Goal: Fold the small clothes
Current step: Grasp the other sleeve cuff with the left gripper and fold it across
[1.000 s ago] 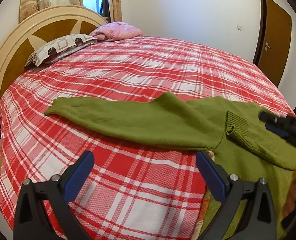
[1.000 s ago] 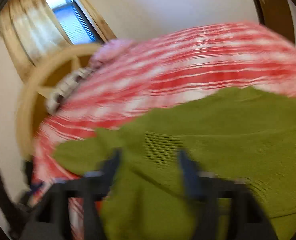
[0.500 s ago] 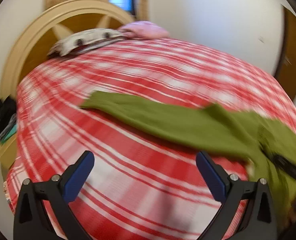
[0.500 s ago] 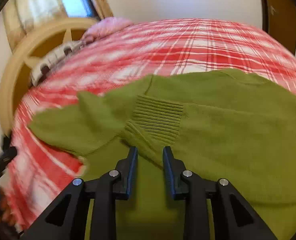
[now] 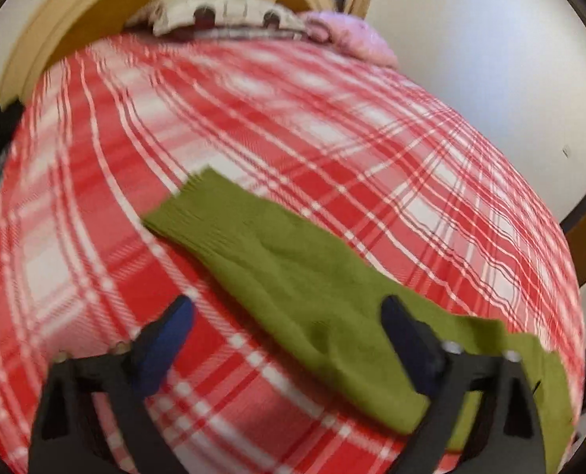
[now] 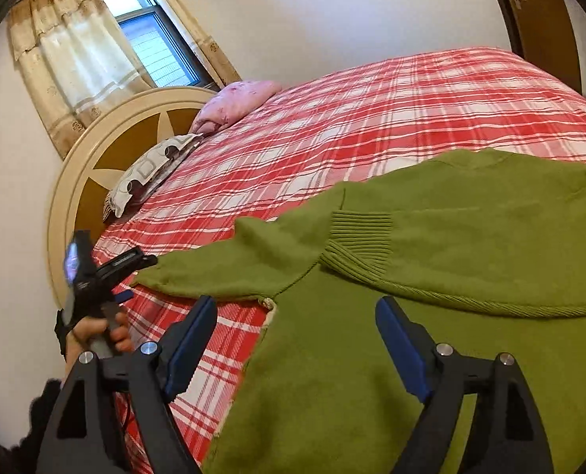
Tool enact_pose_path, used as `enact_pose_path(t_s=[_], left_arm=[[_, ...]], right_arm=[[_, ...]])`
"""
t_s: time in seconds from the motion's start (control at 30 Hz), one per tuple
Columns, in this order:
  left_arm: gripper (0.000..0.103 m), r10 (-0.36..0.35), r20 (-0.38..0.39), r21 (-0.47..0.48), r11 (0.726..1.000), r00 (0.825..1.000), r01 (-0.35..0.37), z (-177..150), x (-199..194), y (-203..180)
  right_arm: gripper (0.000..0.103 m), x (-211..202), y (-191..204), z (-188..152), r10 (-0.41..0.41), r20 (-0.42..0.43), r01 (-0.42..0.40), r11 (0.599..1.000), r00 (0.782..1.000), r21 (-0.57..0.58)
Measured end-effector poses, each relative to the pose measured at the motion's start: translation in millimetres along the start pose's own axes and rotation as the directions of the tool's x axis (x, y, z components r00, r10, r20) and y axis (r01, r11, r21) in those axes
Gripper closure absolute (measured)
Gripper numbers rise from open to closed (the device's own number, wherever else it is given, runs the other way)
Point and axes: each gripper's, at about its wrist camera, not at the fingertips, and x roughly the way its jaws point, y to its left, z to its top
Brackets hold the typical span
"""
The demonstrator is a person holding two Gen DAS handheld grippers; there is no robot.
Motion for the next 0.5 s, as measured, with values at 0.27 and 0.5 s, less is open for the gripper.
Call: enact_pose_path(t_s=[0.27,0.5], left_arm=[[0.084,-0.025,-0.003,-0.088,0.996,1.0,0.025,1,19,6],[0.097,-0.037,0.021,-0.007,0.999,0.999,0.037,4,7,-8]], right_arm=[[0.02,-10,-11,-7,-0.058,0.005,0.058,0.998,0.998,0.004],[0.02,-16,-41,-12,-0.092,-0.016,0.093,0.988,0.996,0.123]])
